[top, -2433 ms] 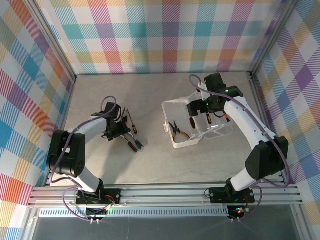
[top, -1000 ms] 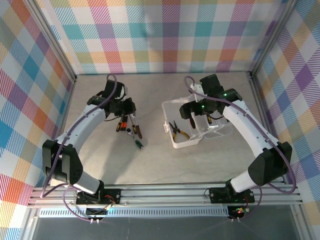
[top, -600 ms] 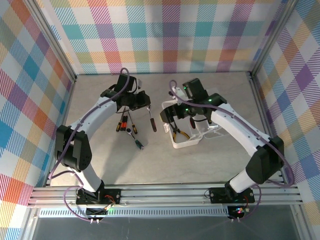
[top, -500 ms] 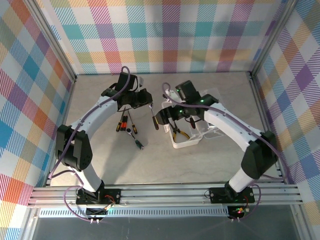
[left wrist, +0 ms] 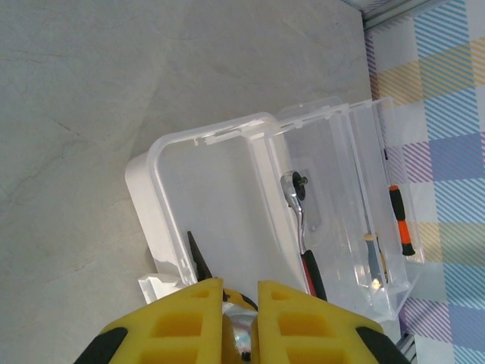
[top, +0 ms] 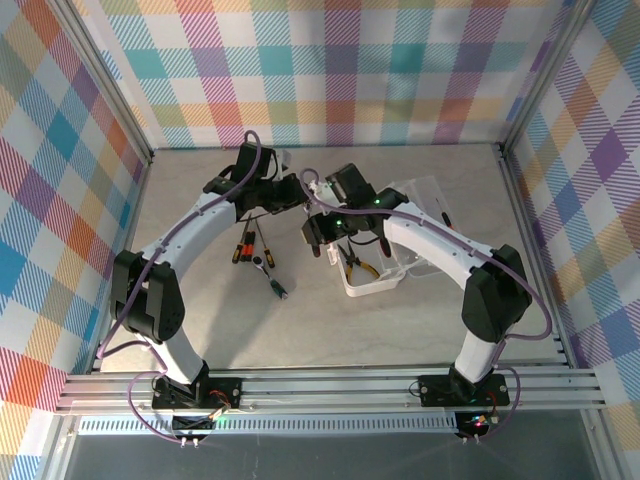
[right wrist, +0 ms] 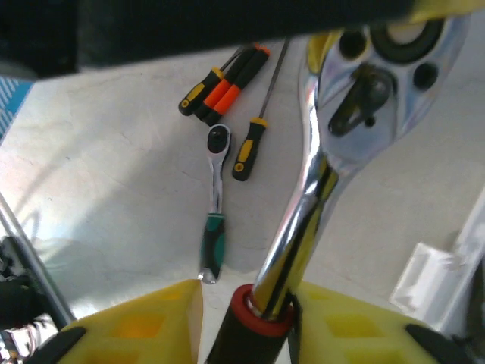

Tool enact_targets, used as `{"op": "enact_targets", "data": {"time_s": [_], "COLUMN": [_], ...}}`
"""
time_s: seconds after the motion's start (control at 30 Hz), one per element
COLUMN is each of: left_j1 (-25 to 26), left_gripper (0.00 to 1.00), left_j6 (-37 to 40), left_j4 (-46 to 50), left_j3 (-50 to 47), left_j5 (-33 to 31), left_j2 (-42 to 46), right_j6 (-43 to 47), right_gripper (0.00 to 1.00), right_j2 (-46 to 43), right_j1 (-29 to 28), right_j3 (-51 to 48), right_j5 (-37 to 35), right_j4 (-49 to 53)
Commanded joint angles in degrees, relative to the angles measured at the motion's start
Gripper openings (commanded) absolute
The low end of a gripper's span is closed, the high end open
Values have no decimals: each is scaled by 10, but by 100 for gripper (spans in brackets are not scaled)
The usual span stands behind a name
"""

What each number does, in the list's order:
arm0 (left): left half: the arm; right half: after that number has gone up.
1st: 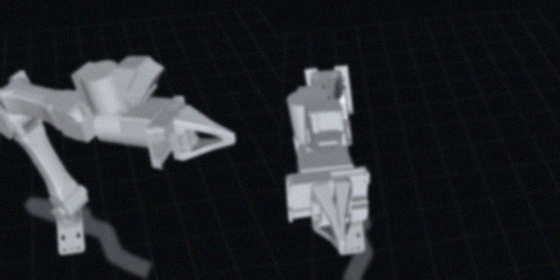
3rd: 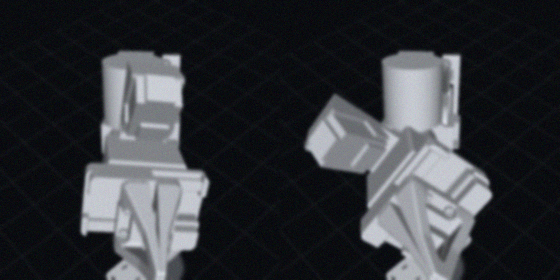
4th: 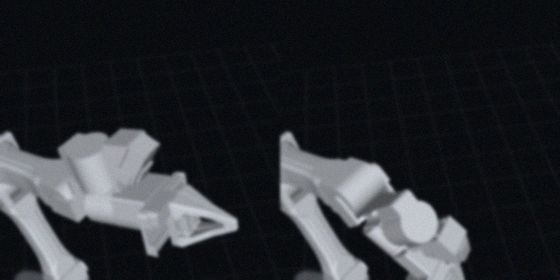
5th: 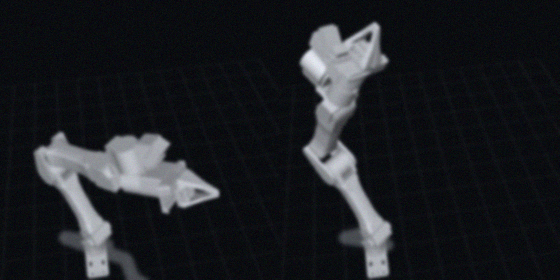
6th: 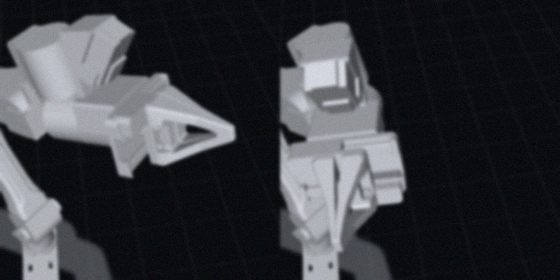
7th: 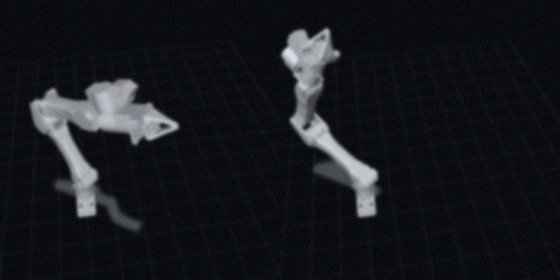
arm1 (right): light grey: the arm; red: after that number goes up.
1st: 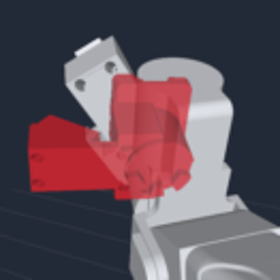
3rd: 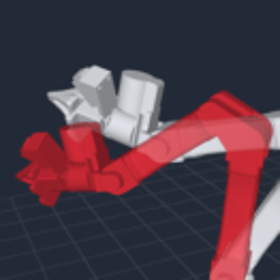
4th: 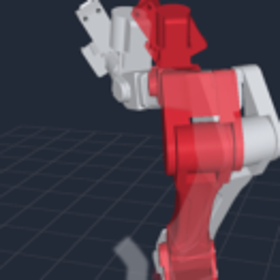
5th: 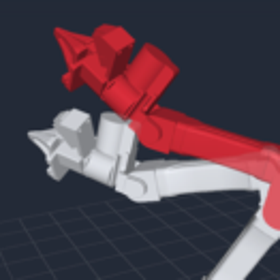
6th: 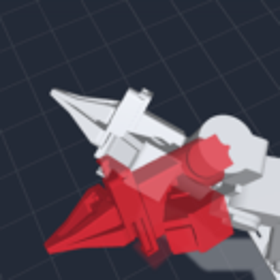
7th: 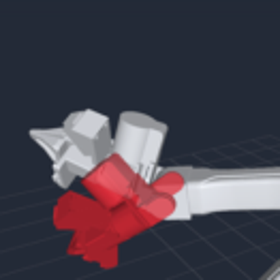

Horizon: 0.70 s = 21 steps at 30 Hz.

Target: Pack the tool kit

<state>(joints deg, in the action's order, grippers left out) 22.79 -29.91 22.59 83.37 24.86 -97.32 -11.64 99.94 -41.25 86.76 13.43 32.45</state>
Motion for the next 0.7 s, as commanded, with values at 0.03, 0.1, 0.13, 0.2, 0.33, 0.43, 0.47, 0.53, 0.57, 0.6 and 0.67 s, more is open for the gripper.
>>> {"op": "enact_targets", "data": {"time_s": [0.03,0.1,0.13,0.2,0.33,0.43,0.47,0.53,0.57,0.6,0.67], "left_j1": [5,5,4,4,-4,-24,-32,-55,-64,-74,-89], "left_gripper": [0,0,0,5,62,92,99,100,100,100,100], "left_j6": [-9,-5,-1,9,54,93,102,116,121,127,134], "left_j4": [-38,-34,-31,-18,32,88,102,130,143,156,179], "left_j3": [-13,-14,-13,-9,-1,3,1,-6,-9,-16,-28], "left_j5": [26,24,23,17,-31,-100,-120,-147,-159,-172,-197], "left_j2": [35,37,38,40,62,92,100,114,118,120,120], "right_j6": [-4,-3,0,8,29,39,40,42,45,48,52], "right_gripper": [7,0,0,0,0,0,0,0,0,0,0], "right_j2": [-2,-8,-13,-18,-33,-52,-58,-71,-76,-77,-77], "right_j1": [-5,-6,-4,-5,5,27,37,62,72,84,103], "right_j3": [23,20,19,22,26,12,6,-8,-13,-17,-22], "right_j5": [2,-5,-10,-23,-60,-86,-94,-118,-133,-156,-202], "right_j4": [-9,-6,-4,9,53,85,94,115,126,141,169]}}
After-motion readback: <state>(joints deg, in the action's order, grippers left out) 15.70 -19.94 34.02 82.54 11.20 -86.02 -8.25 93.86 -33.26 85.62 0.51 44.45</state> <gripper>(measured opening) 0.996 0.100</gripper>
